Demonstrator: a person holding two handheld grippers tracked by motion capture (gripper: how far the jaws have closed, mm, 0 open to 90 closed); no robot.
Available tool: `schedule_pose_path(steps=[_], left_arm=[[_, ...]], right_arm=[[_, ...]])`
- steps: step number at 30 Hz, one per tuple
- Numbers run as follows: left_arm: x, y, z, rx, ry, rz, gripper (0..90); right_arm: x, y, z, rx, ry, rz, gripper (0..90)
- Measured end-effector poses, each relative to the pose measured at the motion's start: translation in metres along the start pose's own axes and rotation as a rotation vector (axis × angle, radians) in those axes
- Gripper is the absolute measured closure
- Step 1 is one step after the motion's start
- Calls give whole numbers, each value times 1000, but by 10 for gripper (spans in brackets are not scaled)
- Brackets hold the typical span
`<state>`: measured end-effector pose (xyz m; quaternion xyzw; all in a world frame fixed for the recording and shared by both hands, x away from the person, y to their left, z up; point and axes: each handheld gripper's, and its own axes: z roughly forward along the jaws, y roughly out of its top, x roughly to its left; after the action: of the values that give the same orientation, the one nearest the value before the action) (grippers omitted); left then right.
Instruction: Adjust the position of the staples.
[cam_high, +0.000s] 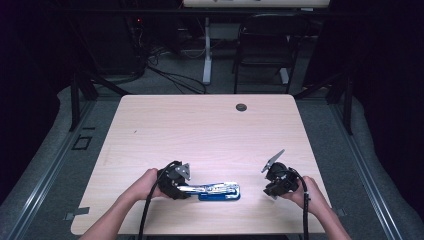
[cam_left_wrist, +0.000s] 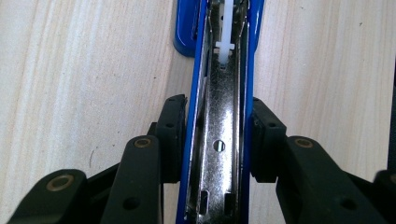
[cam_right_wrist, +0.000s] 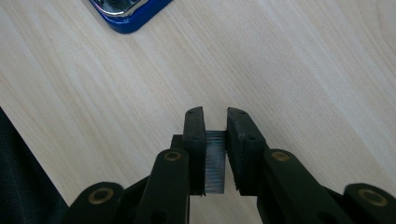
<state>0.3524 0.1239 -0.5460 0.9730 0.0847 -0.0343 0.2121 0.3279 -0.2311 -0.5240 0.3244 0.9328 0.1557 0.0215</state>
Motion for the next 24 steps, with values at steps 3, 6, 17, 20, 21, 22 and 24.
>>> schedule_pose_path(steps=[3,6,17,20,21,22,24], left_arm=[[0,0,0,0,-1,0,632],[0,0,0,3,-5,0,632],[0,0,0,4,-5,0,632],[0,0,1,4,-6,1,633],[1,0,1,4,-7,0,633],[1,0,1,4,-7,0,632],[1,0,1,4,-7,0,633]], right_arm=[[0,2,-1,-1,-5,-7,787],[1,3,-1,-19,-4,-3,787],[3,12,0,-35,-8,-12,787],[3,14,1,-38,-9,-18,787],[3,15,0,-25,-15,-32,787],[2,16,0,-27,-13,-31,786],[2,17,0,-28,-12,-29,787]])
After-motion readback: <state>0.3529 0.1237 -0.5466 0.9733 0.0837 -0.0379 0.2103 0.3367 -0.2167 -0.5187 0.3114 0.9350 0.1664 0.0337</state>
